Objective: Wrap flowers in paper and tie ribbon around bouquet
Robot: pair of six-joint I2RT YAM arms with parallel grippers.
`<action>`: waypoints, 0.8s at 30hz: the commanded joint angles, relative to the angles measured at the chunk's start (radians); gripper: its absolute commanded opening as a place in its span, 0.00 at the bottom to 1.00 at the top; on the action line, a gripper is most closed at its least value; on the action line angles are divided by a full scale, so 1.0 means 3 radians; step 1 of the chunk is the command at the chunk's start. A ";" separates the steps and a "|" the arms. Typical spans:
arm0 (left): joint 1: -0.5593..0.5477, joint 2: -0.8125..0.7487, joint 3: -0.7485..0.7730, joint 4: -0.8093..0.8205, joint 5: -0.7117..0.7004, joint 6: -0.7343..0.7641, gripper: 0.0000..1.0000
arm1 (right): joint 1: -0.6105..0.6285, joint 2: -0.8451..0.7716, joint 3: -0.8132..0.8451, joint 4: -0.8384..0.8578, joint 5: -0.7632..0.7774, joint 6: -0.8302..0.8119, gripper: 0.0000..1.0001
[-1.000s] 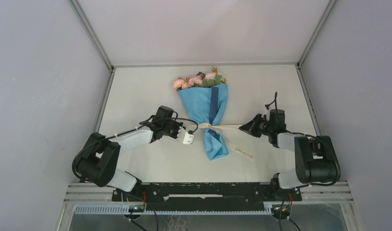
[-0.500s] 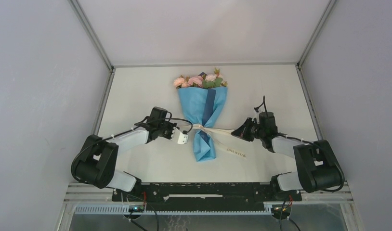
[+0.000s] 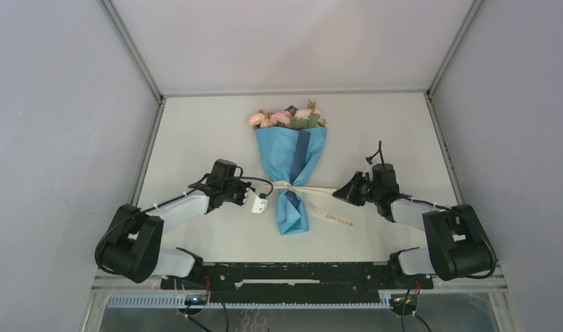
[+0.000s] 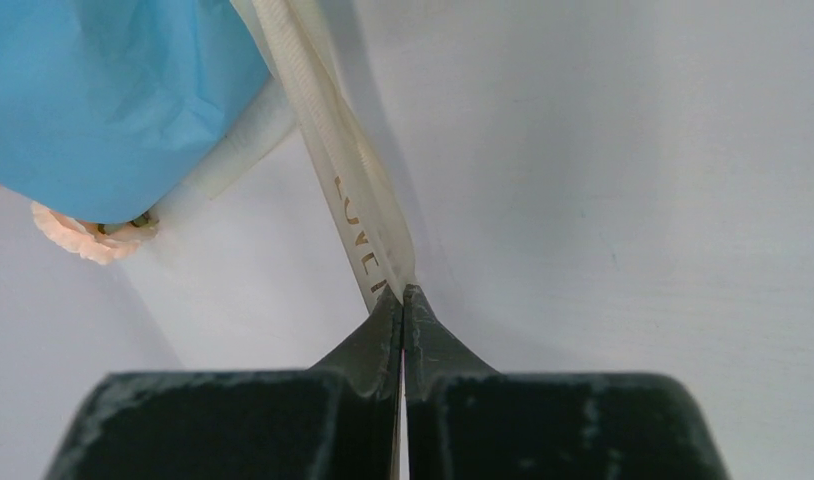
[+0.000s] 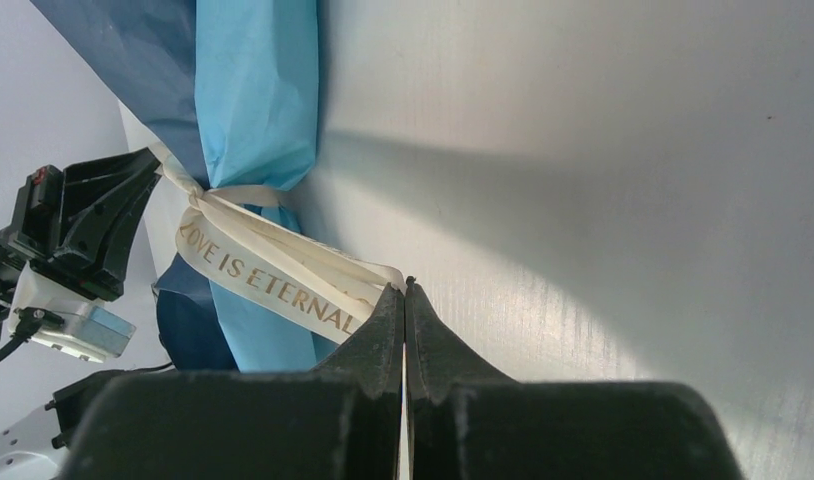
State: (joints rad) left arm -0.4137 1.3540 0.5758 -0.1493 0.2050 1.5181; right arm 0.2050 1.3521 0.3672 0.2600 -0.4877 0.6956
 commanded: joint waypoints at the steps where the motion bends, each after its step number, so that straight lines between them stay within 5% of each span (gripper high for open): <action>1: 0.0157 -0.0125 -0.0133 -0.0119 -0.0346 -0.0064 0.00 | -0.0156 -0.0003 -0.0048 -0.0058 0.0273 -0.0071 0.00; 24: 0.0139 -0.0202 -0.0217 -0.0091 -0.0235 -0.0104 0.00 | -0.0367 -0.0154 -0.0066 -0.0082 0.0180 -0.0107 0.00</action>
State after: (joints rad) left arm -0.4118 1.3106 0.5358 -0.1177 0.2714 1.5078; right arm 0.1329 1.3270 0.3542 0.2573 -0.5461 0.6952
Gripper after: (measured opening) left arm 0.003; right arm 0.006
